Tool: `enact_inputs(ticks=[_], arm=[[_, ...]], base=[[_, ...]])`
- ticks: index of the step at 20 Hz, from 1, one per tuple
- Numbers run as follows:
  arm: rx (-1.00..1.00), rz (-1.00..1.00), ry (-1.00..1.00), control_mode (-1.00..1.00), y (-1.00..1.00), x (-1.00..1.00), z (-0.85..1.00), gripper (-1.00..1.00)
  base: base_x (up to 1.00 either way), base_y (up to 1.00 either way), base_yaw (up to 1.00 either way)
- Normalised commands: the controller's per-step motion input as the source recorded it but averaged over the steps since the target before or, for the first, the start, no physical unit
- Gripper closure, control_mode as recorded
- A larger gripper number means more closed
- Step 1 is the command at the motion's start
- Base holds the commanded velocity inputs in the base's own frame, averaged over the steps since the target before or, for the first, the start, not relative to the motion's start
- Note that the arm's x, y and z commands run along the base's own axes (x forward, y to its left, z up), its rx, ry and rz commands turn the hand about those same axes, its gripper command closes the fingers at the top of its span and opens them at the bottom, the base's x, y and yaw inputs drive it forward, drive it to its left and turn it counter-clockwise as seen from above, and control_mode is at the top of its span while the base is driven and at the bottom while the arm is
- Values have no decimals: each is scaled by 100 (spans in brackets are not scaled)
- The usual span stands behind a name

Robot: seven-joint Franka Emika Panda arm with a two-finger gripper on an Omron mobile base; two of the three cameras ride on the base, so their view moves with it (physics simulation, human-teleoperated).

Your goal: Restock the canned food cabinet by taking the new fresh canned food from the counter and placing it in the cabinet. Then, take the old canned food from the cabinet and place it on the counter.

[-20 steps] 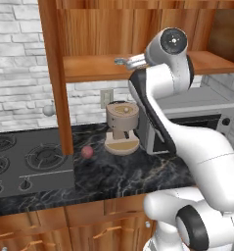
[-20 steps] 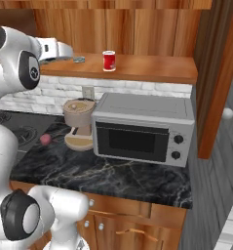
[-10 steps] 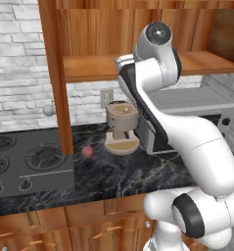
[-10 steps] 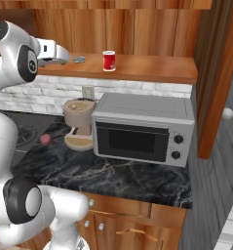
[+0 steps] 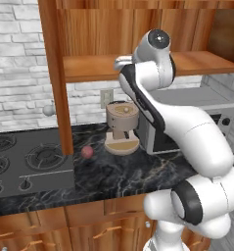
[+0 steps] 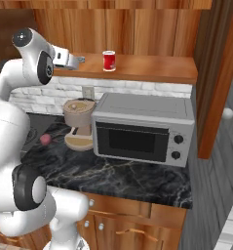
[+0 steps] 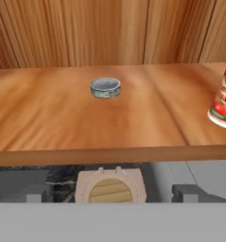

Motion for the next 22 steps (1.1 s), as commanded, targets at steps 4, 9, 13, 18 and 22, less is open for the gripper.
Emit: enact_inputs(ticks=[4,9,13,18,22], arm=[[0,0,5,-100,13,77,0,-100],[0,0,7,-100,4,67,0,-100],[0,0,8,-100,0,65,0,-100],[0,0,3,-100,0,47,-14,-100],[0,0,1,-100,0,47,-18,-100]], base=[[0,0,0],[0,0,0],[0,0,0],[0,0,0],[0,0,0]])
